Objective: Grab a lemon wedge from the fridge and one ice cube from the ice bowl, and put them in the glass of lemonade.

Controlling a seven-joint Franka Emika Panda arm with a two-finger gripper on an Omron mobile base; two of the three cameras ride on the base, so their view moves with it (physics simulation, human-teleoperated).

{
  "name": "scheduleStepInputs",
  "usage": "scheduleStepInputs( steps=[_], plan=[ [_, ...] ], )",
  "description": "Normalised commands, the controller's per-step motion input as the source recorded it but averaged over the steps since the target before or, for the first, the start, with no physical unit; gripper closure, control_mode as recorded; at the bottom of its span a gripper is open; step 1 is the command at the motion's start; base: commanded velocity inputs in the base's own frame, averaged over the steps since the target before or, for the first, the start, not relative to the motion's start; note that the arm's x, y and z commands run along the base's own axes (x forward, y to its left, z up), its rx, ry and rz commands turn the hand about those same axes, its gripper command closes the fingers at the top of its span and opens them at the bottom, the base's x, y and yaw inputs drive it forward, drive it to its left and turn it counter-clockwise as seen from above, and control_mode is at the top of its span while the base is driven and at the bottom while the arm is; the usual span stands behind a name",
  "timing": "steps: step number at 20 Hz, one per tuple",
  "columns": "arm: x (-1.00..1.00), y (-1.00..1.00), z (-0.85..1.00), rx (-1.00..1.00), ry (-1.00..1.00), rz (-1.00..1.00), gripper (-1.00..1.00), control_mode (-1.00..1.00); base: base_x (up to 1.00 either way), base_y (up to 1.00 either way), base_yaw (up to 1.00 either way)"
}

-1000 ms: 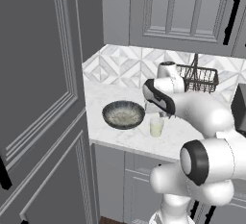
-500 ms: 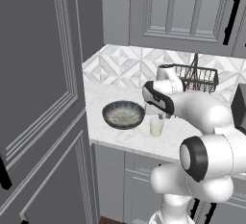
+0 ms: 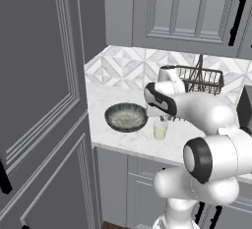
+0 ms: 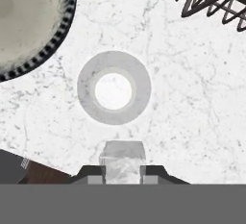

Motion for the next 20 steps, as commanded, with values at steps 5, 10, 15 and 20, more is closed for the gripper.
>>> scheduleStepInputs(
  steps=[5,10,15,20],
  plan=[
    [0.14,0.15,0.11,0.0,0.0,0.01,1.0,-1.0,0.0,0.0,0.0],
    [0.29,-0.21,0.0,0.07,0.0,0.01,1.0,-1.0,0.0,0.0,0.0],
    [0.22,-0.18,-0.1,0.07,0.0,0.01,1.0,-1.0,0.0,0.0,0.0],
    [0.06,0.09,-0.42,0.0,0.0,0.0,1.0,-1.0,0.0,0.0,0.0]
  ],
)
